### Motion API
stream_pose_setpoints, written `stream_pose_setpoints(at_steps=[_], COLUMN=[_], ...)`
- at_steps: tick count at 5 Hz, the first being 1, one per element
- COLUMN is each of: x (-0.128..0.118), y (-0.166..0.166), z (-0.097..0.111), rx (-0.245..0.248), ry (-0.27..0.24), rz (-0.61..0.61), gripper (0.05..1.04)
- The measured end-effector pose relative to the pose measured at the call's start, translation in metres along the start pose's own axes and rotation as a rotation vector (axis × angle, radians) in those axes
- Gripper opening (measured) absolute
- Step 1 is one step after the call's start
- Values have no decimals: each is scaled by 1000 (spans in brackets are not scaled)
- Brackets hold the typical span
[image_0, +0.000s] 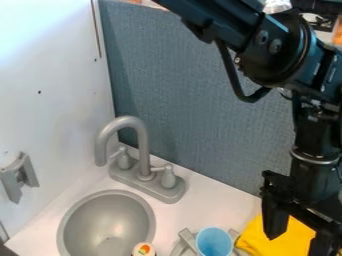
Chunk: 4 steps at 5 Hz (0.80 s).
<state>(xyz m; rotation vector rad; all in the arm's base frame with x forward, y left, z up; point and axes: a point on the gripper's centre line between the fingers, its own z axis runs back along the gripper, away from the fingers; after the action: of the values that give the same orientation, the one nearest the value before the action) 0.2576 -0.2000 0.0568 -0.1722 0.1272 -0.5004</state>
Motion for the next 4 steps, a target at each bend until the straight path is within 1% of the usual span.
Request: stream_pose_setpoints(at_steps=[1,2,3,4], x=[-2,10,32,49], y=[3,5,-6,-12], z=[-11,-19,-34,-52], rx=[6,80,126,128], ry=[32,-7,-37,-56], rz=[14,22,-64,-94], gripper=[1000,1000,1000,1000])
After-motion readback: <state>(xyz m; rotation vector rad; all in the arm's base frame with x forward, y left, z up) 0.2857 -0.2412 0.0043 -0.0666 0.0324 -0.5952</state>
